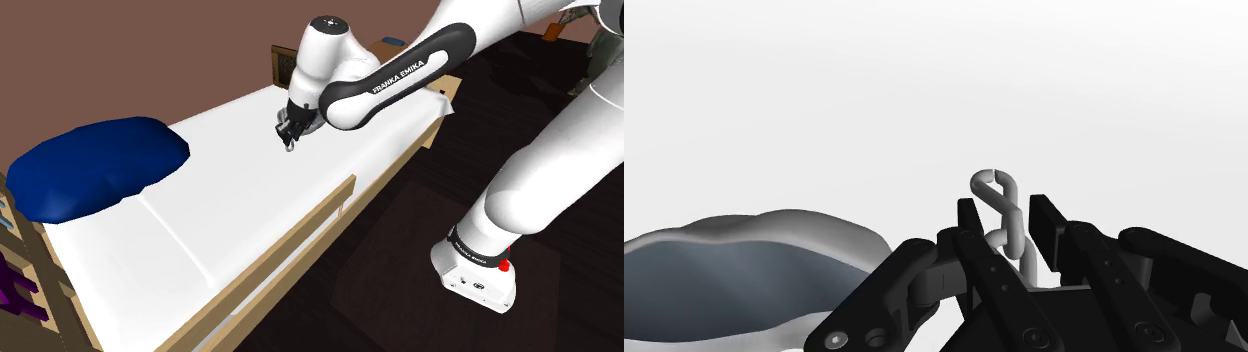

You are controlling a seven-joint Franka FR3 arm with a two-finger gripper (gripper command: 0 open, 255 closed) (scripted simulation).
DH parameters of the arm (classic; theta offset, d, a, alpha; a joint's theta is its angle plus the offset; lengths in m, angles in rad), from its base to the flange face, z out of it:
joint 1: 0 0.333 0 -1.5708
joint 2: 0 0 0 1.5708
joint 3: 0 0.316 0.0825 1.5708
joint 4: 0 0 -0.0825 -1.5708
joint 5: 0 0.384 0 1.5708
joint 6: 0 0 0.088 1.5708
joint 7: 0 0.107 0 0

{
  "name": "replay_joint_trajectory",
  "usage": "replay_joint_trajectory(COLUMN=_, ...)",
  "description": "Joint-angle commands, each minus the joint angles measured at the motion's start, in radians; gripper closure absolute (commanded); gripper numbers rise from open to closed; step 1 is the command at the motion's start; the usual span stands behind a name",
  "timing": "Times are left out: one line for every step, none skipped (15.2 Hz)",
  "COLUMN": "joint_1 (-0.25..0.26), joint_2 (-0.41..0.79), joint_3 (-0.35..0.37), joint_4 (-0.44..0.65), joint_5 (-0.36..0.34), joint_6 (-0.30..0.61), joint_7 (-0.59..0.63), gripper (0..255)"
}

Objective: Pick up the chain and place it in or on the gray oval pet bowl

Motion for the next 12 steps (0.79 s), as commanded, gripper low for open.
replay_joint_trajectory(joint_1=0.005, joint_2=-0.017, joint_3=-0.003, joint_4=0.013, joint_5=0.019, joint_6=-0.029, joint_7=-0.017, gripper=255)
replay_joint_trajectory(joint_1=0.007, joint_2=-0.025, joint_3=-0.005, joint_4=0.019, joint_5=0.027, joint_6=-0.042, joint_7=-0.024, gripper=255)
replay_joint_trajectory(joint_1=0.009, joint_2=-0.033, joint_3=-0.006, joint_4=0.026, joint_5=0.035, joint_6=-0.055, joint_7=-0.031, gripper=255)
replay_joint_trajectory(joint_1=0.010, joint_2=-0.041, joint_3=-0.008, joint_4=0.032, joint_5=0.042, joint_6=-0.069, joint_7=-0.037, gripper=255)
replay_joint_trajectory(joint_1=0.012, joint_2=-0.048, joint_3=-0.010, joint_4=0.039, joint_5=0.049, joint_6=-0.082, joint_7=-0.044, gripper=255)
replay_joint_trajectory(joint_1=0.014, joint_2=-0.055, joint_3=-0.011, joint_4=0.046, joint_5=0.055, joint_6=-0.096, joint_7=-0.050, gripper=255)
replay_joint_trajectory(joint_1=0.015, joint_2=-0.062, joint_3=-0.013, joint_4=0.054, joint_5=0.061, joint_6=-0.110, joint_7=-0.055, gripper=255)
replay_joint_trajectory(joint_1=0.017, joint_2=-0.069, joint_3=-0.015, joint_4=0.061, joint_5=0.066, joint_6=-0.123, joint_7=-0.061, gripper=255)
replay_joint_trajectory(joint_1=0.018, joint_2=-0.075, joint_3=-0.016, joint_4=0.069, joint_5=0.072, joint_6=-0.137, joint_7=-0.066, gripper=255)
replay_joint_trajectory(joint_1=0.019, joint_2=-0.081, joint_3=-0.018, joint_4=0.077, joint_5=0.077, joint_6=-0.150, joint_7=-0.071, gripper=255)
replay_joint_trajectory(joint_1=0.021, joint_2=-0.087, joint_3=-0.019, joint_4=0.085, joint_5=0.081, joint_6=-0.164, joint_7=-0.075, gripper=255)
replay_joint_trajectory(joint_1=0.022, joint_2=-0.093, joint_3=-0.021, joint_4=0.094, joint_5=0.085, joint_6=-0.177, joint_7=-0.080, gripper=255)
